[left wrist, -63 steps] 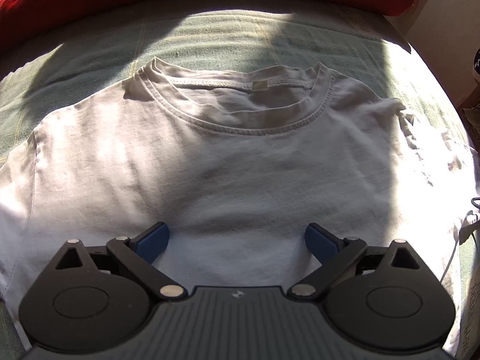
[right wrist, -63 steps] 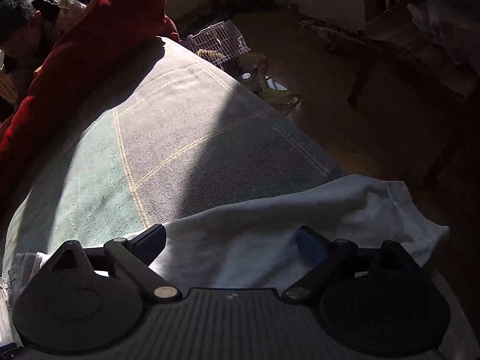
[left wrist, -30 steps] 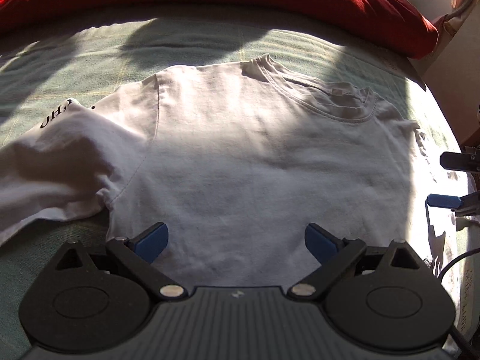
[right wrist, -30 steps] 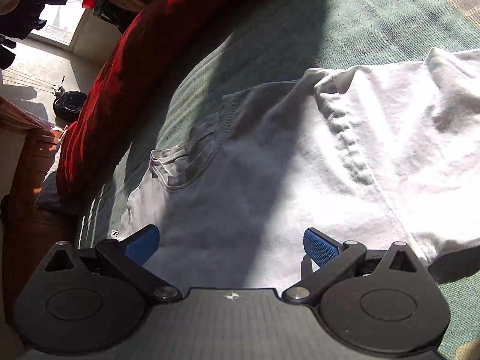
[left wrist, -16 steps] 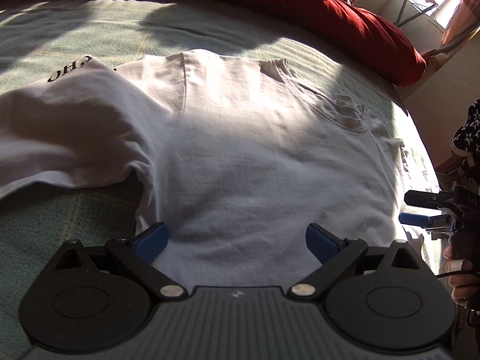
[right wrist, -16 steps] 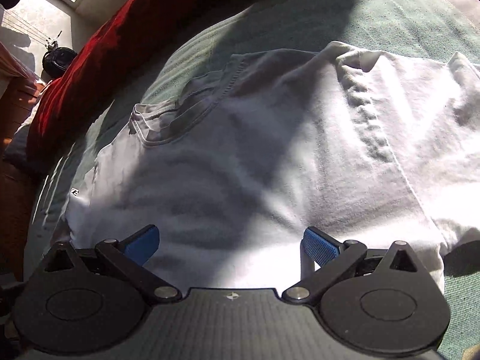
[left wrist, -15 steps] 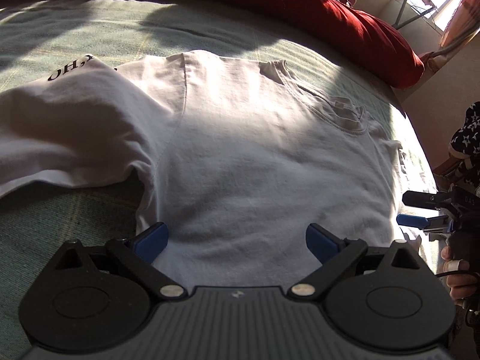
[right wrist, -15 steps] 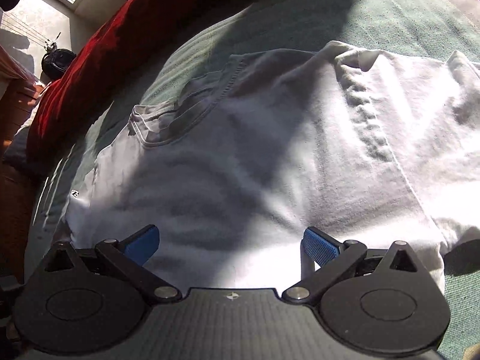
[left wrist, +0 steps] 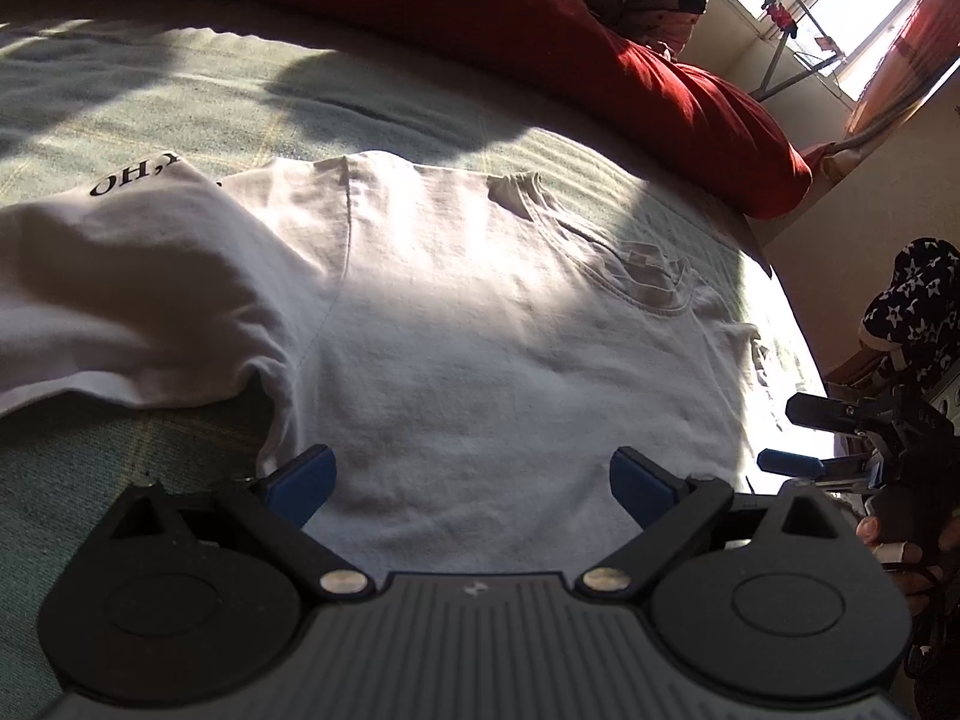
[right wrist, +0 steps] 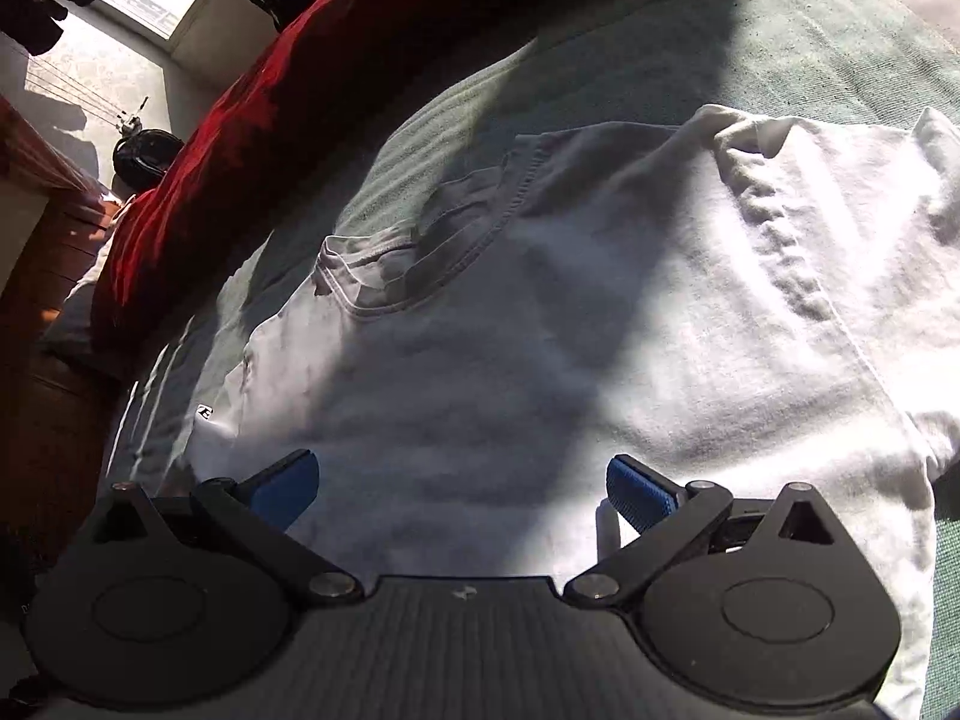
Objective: Fold clothes
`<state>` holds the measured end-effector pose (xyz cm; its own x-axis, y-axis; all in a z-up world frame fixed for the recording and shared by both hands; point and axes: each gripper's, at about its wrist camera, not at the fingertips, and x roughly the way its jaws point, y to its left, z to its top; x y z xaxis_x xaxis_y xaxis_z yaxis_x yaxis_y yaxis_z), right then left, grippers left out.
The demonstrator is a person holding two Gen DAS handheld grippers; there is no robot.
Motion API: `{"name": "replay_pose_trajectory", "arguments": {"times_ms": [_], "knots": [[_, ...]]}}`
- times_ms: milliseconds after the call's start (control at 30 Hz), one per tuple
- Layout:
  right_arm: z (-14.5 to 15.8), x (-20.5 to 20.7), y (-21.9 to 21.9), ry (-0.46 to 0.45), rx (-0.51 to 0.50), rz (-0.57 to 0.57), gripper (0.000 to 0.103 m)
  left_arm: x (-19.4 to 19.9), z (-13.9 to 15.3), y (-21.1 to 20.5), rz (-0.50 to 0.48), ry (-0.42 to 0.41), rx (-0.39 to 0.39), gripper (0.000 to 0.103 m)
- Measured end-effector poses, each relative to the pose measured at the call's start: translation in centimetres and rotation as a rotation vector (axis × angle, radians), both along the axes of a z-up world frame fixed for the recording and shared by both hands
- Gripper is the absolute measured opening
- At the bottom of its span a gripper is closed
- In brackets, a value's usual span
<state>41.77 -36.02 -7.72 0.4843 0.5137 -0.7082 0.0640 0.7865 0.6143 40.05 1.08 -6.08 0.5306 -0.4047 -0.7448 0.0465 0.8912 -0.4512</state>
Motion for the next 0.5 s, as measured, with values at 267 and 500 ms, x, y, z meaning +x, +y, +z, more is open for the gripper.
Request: {"name": "replay_pose_trajectory", "arguments": {"times_ms": [267,500], "knots": [[-0.8,0.5,2.9,-0.017,-0.077,0.016,0.103,1.7,-1.5,-2.2,-0.062,0.038,0.038,0.097],[-2.0,-0.4,3.4,-0.061,-0.114,0.042,0.103,0.0,-1.8,-2.1,-0.093,0.018,0.077,0.097]]}}
